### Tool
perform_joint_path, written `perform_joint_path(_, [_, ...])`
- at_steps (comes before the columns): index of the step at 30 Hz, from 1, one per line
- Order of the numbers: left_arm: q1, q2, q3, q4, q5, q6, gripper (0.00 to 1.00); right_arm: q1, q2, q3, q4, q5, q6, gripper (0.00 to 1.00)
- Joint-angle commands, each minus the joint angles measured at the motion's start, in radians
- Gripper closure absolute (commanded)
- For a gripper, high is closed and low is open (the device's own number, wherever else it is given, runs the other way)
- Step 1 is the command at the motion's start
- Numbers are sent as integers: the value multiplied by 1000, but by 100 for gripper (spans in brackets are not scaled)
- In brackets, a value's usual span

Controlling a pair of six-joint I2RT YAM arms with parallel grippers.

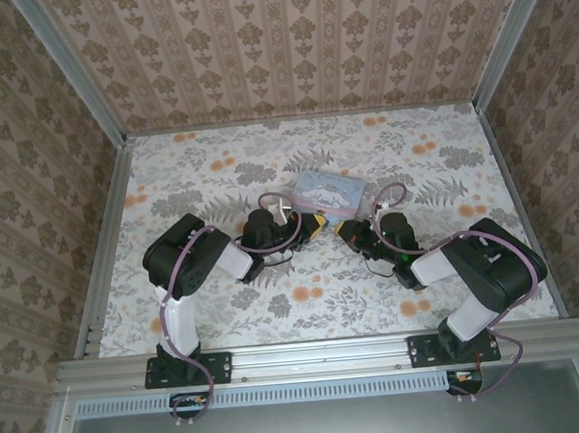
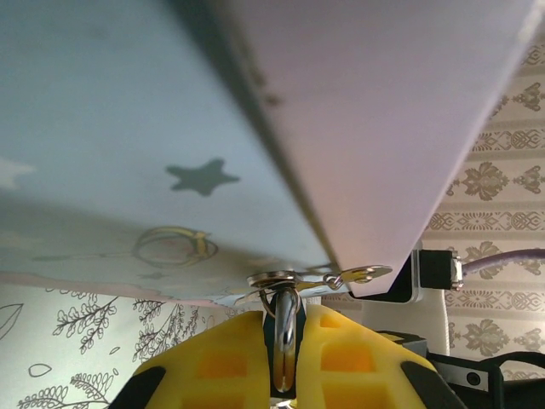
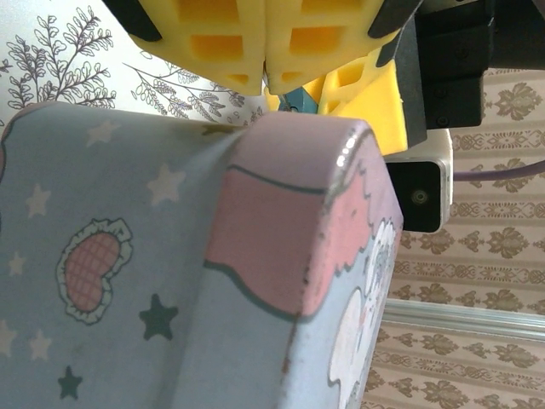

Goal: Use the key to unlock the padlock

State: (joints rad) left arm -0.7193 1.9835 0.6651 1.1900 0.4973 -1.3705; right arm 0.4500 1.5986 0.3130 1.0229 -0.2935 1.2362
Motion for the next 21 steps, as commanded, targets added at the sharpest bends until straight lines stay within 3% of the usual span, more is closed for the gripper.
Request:
perform_joint_path(1, [-11, 10, 4, 82, 4, -19, 100, 9, 24, 18, 47, 21, 17, 100])
perform_joint_path(12, [-17, 11, -2, 80, -7, -15, 100, 10, 45, 23, 97, 22, 40, 100])
perform_joint_path(21, [-12, 18, 2, 82, -14, -13, 100, 10, -25, -1, -50, 34, -7, 100])
